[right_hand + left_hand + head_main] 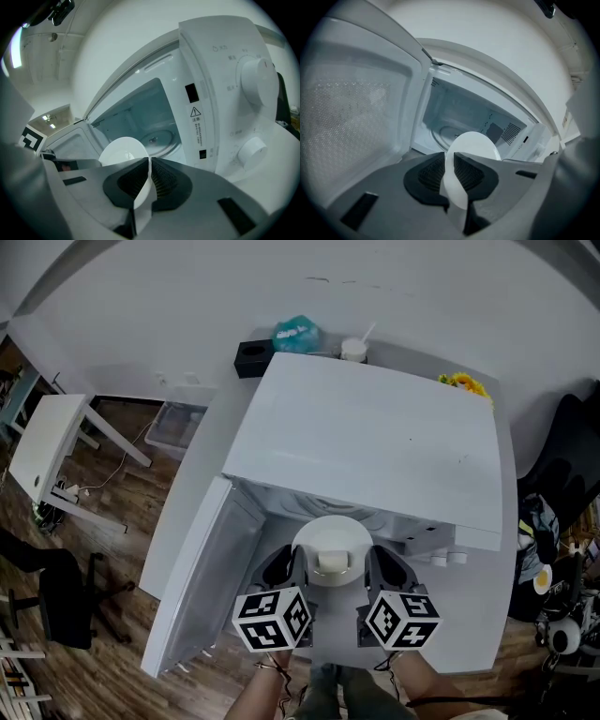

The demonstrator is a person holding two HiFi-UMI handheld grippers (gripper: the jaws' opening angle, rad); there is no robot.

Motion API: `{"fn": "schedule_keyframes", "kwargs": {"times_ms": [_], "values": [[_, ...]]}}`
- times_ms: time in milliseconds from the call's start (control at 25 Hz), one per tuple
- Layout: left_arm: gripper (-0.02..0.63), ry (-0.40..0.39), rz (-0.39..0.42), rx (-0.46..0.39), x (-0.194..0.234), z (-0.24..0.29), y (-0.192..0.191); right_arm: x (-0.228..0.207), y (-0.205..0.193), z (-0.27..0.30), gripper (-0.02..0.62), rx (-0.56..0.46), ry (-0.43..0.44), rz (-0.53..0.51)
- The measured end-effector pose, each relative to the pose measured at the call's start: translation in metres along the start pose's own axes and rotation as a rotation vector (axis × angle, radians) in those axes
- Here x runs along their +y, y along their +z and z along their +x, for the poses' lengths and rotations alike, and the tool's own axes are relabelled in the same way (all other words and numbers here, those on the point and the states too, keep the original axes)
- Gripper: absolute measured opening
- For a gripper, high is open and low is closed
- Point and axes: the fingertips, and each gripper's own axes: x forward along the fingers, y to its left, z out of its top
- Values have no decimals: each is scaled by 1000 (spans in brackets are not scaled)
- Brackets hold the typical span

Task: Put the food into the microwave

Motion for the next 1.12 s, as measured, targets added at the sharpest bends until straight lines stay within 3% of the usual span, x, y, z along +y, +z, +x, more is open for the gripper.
{"fn": "schedule_keyframes", "kwargs": {"times_ms": [360,1120], "values": [[63,10,-8,-12,12,15,5,3,0,18,20,-4,11,-32],[63,3,0,-65,19,48,30,-5,12,50,20,-61,-9,46]]}}
